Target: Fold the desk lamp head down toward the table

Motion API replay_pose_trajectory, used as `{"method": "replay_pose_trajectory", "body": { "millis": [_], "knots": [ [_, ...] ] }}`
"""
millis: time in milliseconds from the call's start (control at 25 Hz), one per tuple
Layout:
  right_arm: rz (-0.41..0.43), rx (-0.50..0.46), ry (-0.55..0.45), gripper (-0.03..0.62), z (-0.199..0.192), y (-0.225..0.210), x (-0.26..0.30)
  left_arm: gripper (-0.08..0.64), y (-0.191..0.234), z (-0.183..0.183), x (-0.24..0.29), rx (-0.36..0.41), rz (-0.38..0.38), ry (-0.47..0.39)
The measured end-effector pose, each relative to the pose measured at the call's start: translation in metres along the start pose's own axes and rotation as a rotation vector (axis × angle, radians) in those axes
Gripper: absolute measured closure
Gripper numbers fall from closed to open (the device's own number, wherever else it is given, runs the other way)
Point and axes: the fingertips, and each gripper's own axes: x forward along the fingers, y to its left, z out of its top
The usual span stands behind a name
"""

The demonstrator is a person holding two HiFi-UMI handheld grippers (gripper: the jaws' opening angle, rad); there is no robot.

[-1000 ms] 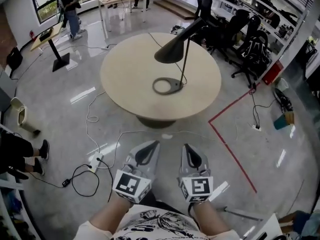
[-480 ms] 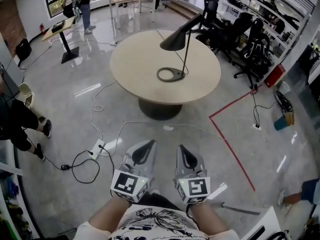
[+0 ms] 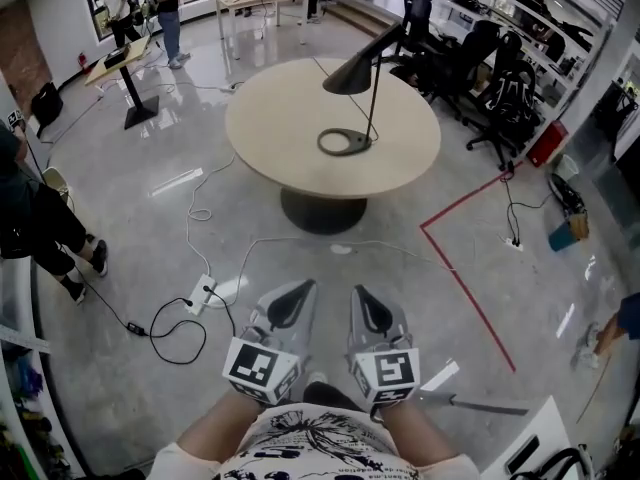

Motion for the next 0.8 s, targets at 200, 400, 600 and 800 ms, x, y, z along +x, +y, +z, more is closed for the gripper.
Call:
{"method": "replay_pose_trajectory", "body": {
  "millis": [200,400,600,800],
  "knots": [
    [-0.016,-0.012,0.004,0.583,0.000,0.010,-0.006,0.558,0.005,0.004,-0.010,0.004,-0.001,-0.010],
    [-0.015,-0.014,0.011,0.583,0.005,0.015,-0.015,0.558,0.003,0.011,-0.015,0.002,-0.008,-0.022],
    [-0.023,-0.002,0.007,0.583,0.004,0.015,-0.021,0.558,0.001,0.013,-0.018,-0.003,-0.020,-0.038],
    [-0.035,0.002,0.006,0.583,0.005,0.012,-0.021,0.558,0.002,0.013,-0.018,-0.014,-0.021,-0.044]
  ]
}}
